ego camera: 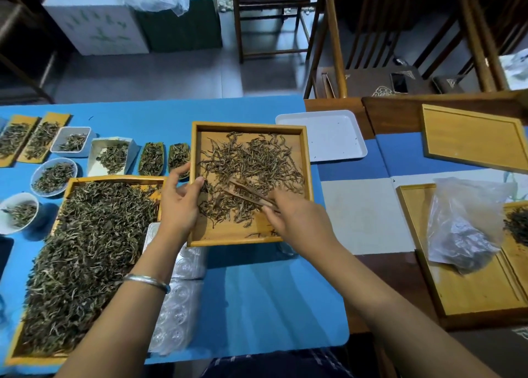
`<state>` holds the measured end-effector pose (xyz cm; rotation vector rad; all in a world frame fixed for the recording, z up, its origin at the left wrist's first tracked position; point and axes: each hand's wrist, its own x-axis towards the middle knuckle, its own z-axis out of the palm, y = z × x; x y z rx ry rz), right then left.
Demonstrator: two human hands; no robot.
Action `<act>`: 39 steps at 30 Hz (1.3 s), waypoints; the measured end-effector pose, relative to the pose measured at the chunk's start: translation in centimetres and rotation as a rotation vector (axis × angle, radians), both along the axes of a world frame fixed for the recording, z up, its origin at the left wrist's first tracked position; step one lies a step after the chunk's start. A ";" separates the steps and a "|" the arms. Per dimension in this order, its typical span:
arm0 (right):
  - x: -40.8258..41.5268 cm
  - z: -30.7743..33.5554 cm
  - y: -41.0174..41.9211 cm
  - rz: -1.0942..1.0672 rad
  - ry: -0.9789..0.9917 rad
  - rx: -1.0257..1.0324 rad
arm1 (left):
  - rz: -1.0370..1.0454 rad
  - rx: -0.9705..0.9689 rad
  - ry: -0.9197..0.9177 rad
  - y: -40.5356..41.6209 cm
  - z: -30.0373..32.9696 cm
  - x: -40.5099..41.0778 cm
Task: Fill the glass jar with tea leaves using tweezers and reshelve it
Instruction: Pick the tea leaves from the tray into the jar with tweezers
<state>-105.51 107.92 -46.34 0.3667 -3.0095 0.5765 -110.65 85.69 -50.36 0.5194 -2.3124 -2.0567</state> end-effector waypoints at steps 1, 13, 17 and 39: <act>0.1 -0.2 0.3 -0.011 0.009 -0.006 | -0.004 -0.009 0.004 0.0 0.1 -0.1; 2.9 -0.2 4.5 -0.038 -0.015 0.027 | -0.016 -0.043 -0.003 -0.1 0.0 -0.2; 4.1 -0.7 5.6 -0.060 -0.048 0.048 | -0.015 -0.037 -0.005 -0.2 -0.1 -0.2; 8.7 -0.8 8.9 -0.147 -0.085 0.020 | -0.026 -0.064 0.022 -0.6 0.0 -0.4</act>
